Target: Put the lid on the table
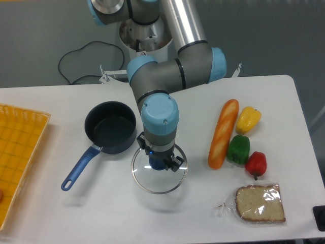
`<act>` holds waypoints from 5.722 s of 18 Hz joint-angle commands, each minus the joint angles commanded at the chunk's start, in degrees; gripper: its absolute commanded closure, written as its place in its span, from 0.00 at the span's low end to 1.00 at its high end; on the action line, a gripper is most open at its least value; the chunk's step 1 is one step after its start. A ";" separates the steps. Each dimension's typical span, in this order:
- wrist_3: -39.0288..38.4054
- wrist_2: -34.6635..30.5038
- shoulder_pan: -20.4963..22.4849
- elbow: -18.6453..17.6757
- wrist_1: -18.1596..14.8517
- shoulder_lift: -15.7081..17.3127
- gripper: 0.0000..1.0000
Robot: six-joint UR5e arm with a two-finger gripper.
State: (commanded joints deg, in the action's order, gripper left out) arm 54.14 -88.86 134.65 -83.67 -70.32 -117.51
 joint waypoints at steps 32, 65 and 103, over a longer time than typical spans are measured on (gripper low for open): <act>-0.88 0.09 -1.50 0.09 4.13 -4.57 0.56; -4.13 0.62 -2.64 -1.76 9.50 -6.68 0.55; -5.01 0.53 -3.34 -1.85 9.50 -7.91 0.46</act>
State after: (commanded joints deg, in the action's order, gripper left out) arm 49.13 -88.33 131.31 -85.52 -60.82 -125.42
